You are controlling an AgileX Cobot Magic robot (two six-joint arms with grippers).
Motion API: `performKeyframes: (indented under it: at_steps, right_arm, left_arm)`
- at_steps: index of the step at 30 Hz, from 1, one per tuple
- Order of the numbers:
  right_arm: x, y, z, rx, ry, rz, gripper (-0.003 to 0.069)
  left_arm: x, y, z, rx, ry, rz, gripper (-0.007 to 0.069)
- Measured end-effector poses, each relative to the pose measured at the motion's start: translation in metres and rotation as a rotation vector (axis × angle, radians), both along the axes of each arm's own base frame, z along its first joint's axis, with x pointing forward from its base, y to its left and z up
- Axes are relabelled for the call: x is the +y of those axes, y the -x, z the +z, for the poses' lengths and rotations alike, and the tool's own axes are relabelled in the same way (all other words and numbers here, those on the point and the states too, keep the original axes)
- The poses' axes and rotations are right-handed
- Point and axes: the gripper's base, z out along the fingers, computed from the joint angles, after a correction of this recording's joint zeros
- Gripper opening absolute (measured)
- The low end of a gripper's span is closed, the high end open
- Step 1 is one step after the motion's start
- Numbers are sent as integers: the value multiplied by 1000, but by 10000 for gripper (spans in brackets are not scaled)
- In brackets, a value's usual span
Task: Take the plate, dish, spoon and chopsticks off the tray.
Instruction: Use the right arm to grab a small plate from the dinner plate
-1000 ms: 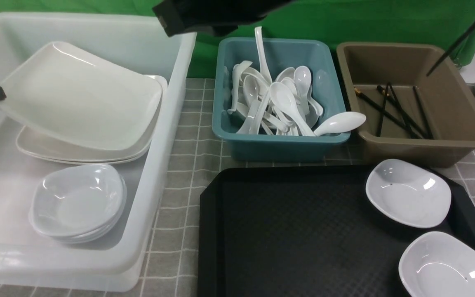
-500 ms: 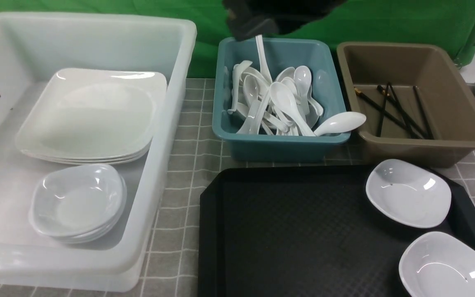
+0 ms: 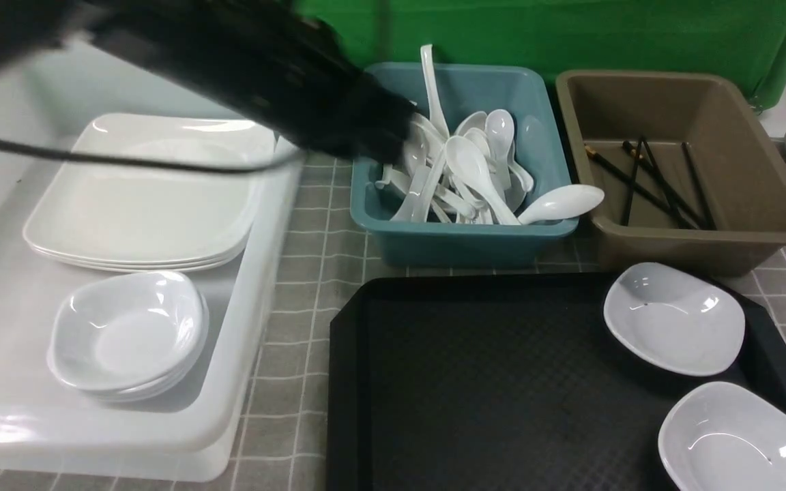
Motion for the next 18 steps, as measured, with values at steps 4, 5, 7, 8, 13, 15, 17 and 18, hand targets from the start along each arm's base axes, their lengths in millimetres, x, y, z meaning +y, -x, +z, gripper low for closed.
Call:
performKeyframes:
  at_steps: [4,5,7,8,13,15,17,18]
  right_arm:
    - [-21,18,-50,146,31,-101,28]
    - [-27,24,-66,191,40,-128,28]
    - [-37,38,-94,265,52,-178,28]
    - [-43,46,-112,303,56,-208,28]
    - [-50,64,-132,297,49,-237,28]
    - [-49,69,-130,268,31,-236,28]
    - [-48,71,-128,245,16,-234,28]
    - [-48,73,-126,232,9,-233,29]
  left_arm:
    - [-63,29,-37,40,-84,-95,29]
    - [-80,38,-49,44,-104,-119,48]
    - [-105,53,-69,53,-133,-159,94]
    - [-120,60,-85,73,-150,-166,152]
    - [-140,58,-107,117,-139,-130,321]
    - [-146,54,-115,139,-121,-112,390]
    - [-149,53,-120,161,-105,-98,426]
    - [-151,53,-124,175,-97,-90,444]
